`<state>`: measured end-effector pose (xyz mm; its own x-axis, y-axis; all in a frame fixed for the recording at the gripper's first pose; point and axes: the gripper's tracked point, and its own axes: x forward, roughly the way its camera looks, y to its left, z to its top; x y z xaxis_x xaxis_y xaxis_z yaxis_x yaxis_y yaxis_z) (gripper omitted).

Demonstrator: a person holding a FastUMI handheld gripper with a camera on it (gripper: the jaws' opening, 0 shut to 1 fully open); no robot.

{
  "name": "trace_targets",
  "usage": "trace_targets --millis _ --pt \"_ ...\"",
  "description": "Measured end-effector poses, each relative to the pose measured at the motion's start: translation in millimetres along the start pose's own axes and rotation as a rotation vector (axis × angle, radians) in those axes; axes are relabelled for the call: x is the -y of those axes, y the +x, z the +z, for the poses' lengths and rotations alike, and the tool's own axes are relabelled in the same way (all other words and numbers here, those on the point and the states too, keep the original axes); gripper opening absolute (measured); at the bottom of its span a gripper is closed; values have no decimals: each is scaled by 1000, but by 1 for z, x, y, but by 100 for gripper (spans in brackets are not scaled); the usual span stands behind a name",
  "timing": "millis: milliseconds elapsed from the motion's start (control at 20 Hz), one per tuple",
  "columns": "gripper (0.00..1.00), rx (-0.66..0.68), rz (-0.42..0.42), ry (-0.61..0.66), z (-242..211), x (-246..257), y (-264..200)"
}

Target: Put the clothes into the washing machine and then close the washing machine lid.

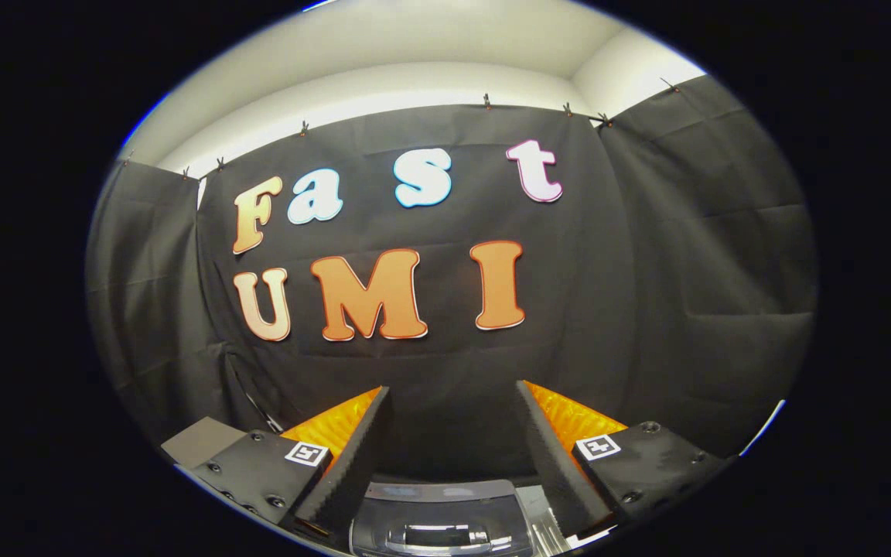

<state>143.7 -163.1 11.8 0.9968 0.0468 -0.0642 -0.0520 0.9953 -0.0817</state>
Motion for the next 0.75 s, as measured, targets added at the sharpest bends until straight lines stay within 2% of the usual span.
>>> trace_targets --millis 350,500,750 --pt "100 61 -141 -40 11 -16 -44" --pt "100 67 -168 -26 5 -26 -60" --pt "100 63 -164 -42 9 -39 -76"
